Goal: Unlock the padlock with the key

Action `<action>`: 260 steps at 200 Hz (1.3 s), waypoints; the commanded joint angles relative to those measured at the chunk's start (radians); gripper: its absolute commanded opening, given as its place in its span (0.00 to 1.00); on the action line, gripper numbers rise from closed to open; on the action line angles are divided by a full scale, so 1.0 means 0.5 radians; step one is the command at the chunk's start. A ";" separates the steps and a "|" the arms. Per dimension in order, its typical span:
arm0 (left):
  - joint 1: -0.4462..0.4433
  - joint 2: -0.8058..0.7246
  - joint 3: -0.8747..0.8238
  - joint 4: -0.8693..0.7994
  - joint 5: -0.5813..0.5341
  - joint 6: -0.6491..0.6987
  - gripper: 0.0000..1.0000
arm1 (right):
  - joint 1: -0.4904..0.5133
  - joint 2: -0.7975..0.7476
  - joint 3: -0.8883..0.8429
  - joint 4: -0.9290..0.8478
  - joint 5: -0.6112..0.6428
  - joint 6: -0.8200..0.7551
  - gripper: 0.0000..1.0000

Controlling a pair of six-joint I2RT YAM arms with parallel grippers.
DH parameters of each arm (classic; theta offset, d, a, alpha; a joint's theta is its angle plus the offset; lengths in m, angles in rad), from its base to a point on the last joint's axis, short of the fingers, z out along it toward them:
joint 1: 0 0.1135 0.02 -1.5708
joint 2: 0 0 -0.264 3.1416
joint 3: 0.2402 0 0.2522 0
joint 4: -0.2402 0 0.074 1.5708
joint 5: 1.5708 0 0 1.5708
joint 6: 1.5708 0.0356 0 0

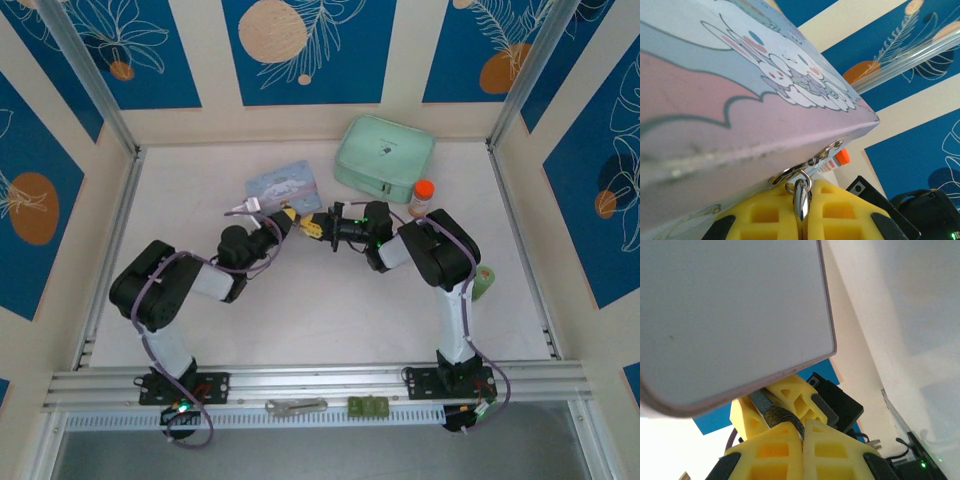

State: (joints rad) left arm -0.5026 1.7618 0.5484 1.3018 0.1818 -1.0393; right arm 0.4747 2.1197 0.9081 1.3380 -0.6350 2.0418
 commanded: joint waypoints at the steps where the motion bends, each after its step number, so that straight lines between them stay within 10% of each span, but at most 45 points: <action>1: -0.250 -0.107 0.040 0.213 0.969 0.177 0.00 | 0.173 -0.062 0.233 0.128 0.458 1.118 0.00; 178: -0.232 0.042 -0.075 0.213 0.751 0.094 0.00 | 0.163 0.258 0.102 0.127 0.193 0.286 0.00; 260: -0.239 0.301 -0.079 0.213 0.619 -0.041 0.00 | 0.327 0.253 -0.043 0.128 0.452 0.521 0.00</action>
State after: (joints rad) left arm -0.4850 1.8576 0.4950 1.3209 0.1776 -1.0054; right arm 0.5362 2.2379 0.8642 1.4078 -0.5068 2.0735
